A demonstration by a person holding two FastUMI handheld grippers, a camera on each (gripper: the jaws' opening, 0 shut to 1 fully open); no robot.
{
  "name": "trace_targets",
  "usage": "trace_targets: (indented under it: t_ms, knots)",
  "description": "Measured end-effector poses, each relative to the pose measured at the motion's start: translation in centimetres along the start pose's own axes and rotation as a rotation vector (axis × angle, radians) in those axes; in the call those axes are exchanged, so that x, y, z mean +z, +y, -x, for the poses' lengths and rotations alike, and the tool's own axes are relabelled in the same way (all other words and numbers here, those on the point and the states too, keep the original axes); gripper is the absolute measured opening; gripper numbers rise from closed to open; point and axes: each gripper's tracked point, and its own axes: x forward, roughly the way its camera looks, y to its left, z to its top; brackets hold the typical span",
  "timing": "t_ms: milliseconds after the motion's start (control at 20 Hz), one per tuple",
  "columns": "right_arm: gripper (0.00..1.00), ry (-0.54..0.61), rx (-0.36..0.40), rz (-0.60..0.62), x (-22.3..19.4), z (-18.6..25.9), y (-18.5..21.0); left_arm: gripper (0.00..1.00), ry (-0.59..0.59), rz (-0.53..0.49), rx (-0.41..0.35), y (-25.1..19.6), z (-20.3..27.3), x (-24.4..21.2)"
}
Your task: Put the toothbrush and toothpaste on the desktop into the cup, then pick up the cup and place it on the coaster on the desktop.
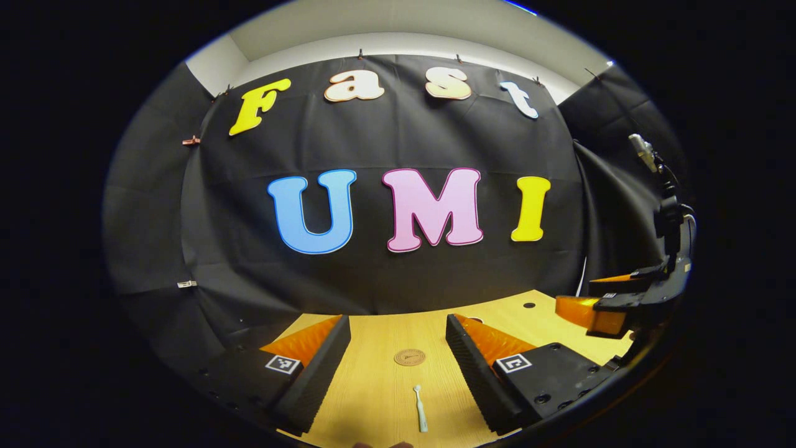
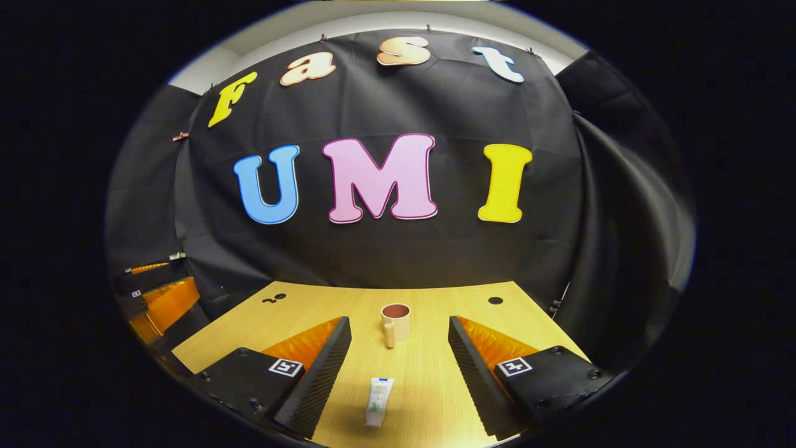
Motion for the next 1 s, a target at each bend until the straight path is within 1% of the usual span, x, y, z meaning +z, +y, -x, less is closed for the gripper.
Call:
trace_targets:
  t_ms: [250, 500, 750, 900, 1000]
  knots:
    - [0.97, 0.176, 0.095, 0.048, -4.8, -3.2, 3.1, 0.98, 0.005, 0.003, 0.041, 1.4, 0.6, -0.7]
    - [0.97, 0.399, 0.159, 0.113, -11.7, -5.2, 4.5, 0.98, 0.009, 0.001, 0.09, 3.4, 1.2, -1.0]
    - [0.98, 0.621, 0.182, 0.116, -19.4, -6.0, 5.2, 0.98, 0.049, 0.025, 0.142, 5.2, 2.0, -3.1]
    - [0.97, 0.725, 0.185, 0.154, -22.9, -6.7, 4.9, 0.98, 0.073, 0.044, 0.175, 6.0, 2.6, -4.0]
    - [0.97, 0.785, 0.204, 0.182, -24.9, -6.9, 5.1, 0.98, 0.09, 0.047, 0.199, 6.8, 2.9, -4.7]
